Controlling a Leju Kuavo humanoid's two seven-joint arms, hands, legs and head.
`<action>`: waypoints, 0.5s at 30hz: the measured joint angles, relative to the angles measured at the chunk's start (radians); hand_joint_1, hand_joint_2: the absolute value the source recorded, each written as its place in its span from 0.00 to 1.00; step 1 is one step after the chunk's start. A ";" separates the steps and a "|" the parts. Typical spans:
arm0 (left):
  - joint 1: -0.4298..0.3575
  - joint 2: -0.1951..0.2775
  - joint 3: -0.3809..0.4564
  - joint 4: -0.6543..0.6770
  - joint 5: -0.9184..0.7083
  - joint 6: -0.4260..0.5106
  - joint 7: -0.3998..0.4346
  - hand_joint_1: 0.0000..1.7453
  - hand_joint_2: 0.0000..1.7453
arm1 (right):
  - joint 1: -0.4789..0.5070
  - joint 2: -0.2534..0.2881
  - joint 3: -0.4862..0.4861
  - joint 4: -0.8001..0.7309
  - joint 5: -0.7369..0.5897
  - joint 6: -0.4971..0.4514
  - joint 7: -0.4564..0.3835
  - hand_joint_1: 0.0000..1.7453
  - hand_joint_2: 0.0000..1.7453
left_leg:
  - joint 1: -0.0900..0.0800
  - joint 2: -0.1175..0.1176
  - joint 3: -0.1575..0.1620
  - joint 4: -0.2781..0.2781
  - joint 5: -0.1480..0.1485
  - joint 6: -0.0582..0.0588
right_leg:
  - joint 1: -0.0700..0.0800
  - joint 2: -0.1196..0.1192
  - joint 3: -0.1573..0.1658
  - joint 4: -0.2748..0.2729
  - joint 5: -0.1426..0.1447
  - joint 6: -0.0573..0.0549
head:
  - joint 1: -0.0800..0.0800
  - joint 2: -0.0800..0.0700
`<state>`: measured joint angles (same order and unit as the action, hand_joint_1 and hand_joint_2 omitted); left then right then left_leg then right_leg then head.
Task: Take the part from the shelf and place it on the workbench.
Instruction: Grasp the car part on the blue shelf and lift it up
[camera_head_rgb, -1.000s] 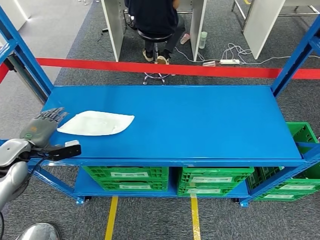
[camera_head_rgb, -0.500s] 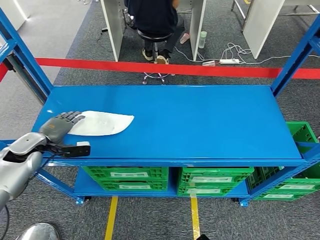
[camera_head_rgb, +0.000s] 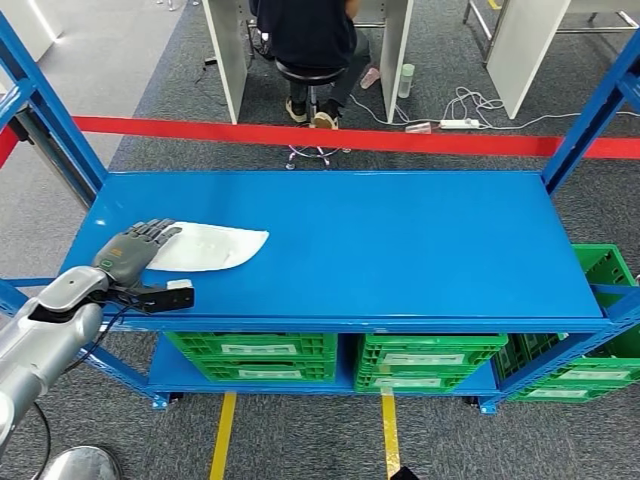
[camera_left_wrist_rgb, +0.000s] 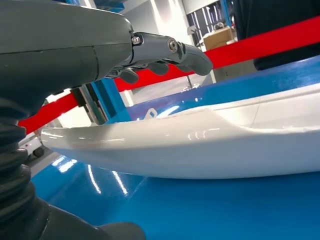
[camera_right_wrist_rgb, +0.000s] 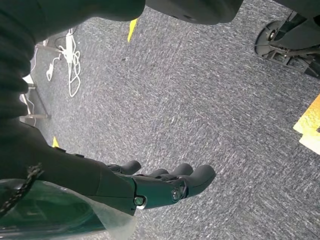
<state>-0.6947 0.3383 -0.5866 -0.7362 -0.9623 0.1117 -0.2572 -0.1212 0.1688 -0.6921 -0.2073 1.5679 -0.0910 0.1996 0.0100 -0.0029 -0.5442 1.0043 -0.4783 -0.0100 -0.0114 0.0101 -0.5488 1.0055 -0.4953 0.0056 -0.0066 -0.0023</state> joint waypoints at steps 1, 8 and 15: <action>-0.002 -0.003 0.000 0.008 0.000 0.001 -0.002 0.60 1.00 | 0.000 0.000 0.001 0.000 0.000 0.000 0.000 0.00 1.00 | 0.000 0.000 0.000 0.000 0.000 0.000 | 0.000 0.000 0.000 0.000 0.000 0.000 | 0.000 0.000; -0.004 -0.012 0.001 0.045 -0.001 -0.002 -0.014 1.00 1.00 | 0.000 -0.001 0.003 0.000 0.000 0.000 0.000 0.00 1.00 | 0.000 0.000 0.000 0.000 0.001 0.000 | 0.000 0.000 0.000 0.000 0.000 0.000 | 0.000 0.000; -0.005 -0.012 0.009 0.060 0.000 -0.016 -0.019 1.00 1.00 | 0.001 -0.002 0.015 0.000 -0.003 0.000 0.000 0.00 1.00 | 0.000 0.000 0.000 0.000 0.001 0.000 | 0.000 0.000 0.000 0.000 0.001 0.000 | 0.000 0.000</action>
<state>-0.7001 0.3266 -0.5776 -0.6758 -0.9618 0.0959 -0.2762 -0.1206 0.1672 -0.6770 -0.2075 1.5653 -0.0910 0.1995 0.0101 -0.0030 -0.5443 1.0043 -0.4775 -0.0102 -0.0113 0.0101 -0.5490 1.0056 -0.4947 0.0053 -0.0067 -0.0023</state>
